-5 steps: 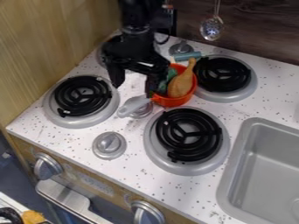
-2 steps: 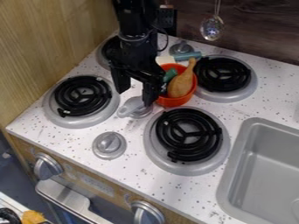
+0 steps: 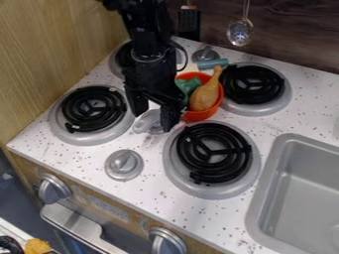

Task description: Put the orange pot on the bottom left stove

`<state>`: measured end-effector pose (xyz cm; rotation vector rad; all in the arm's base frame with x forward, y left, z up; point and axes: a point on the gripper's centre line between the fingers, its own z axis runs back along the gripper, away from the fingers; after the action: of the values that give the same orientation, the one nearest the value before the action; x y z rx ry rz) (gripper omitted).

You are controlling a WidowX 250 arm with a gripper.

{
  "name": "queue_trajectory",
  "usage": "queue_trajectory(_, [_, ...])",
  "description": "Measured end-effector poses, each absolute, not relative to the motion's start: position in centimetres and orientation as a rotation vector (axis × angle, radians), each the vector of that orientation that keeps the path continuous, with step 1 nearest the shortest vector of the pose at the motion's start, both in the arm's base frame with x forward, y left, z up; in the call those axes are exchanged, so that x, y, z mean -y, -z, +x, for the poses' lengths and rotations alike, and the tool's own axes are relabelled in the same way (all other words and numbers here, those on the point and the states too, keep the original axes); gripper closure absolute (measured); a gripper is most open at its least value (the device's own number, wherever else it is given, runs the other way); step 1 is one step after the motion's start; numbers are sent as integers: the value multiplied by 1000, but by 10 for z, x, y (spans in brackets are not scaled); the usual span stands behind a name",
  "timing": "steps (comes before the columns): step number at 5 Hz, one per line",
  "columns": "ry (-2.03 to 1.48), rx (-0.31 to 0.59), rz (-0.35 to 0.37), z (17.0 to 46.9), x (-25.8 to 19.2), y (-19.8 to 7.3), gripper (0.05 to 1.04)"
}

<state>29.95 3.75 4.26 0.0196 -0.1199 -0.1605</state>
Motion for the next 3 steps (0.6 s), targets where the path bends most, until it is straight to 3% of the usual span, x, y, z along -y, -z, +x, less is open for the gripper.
queue_trajectory(3, [173, 141, 43, 291, -44, -25, 107])
